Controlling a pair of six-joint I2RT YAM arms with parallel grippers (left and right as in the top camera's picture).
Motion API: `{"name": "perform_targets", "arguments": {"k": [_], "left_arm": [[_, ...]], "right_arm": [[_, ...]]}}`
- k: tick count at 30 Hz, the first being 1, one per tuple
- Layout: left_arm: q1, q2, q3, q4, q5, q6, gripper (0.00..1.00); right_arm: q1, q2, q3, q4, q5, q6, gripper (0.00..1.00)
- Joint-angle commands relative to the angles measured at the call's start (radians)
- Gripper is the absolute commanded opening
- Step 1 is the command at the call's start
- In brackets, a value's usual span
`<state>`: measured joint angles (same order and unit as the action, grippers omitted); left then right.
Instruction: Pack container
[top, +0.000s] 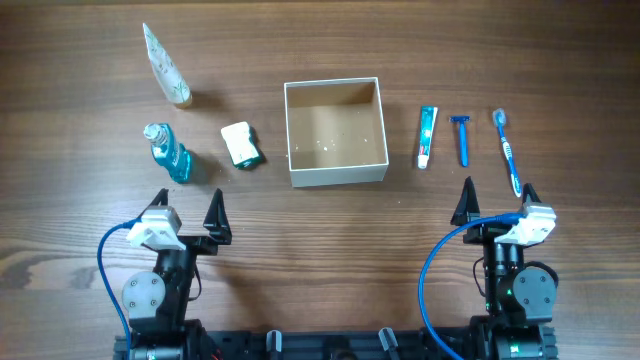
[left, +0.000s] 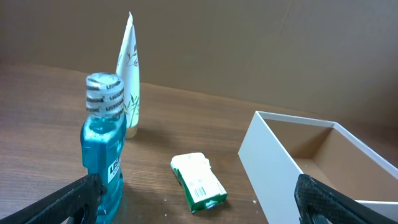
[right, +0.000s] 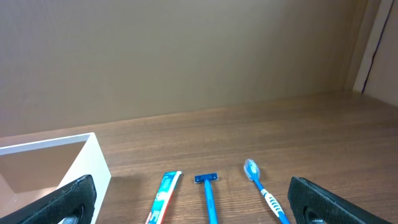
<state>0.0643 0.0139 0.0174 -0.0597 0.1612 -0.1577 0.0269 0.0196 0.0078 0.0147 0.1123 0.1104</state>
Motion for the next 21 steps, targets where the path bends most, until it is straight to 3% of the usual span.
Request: {"name": "perform_targets", "arguments": {"k": [1,3,6,10,15,21], "left_arm": [[-0.006,-0.011,-0.012,0.043,0.029,0.016,1.0],[-0.005,-0.011,-0.012,0.072,0.058,0.004,1.0],[-0.005,-0.011,-0.005,0.166,0.068,-0.163,1.0],[-0.005,-0.011,0.061,0.17,0.143,-0.171,1.0],[-0.005,0.027,0.247,0.003,0.165,-0.111,1.0],[-0.005,0.219,0.576,-0.27,0.149,0.089,1.0]], "right_arm": [[-0.005,-0.003,-0.003,0.003,-0.009,-0.003,1.0],[-0.005,-0.003,-0.003,0.003,-0.009,-0.003,1.0],[-0.005,-0.003,-0.003,0.003,-0.009,-0.003,1.0],[-0.005,-0.003,-0.003,0.003,-0.009,-0.003,1.0],[-0.005,-0.003,-0.003,0.003,-0.009,-0.003,1.0],[-0.005,-0.003,-0.003,0.003,-0.009,-0.003,1.0]]}}
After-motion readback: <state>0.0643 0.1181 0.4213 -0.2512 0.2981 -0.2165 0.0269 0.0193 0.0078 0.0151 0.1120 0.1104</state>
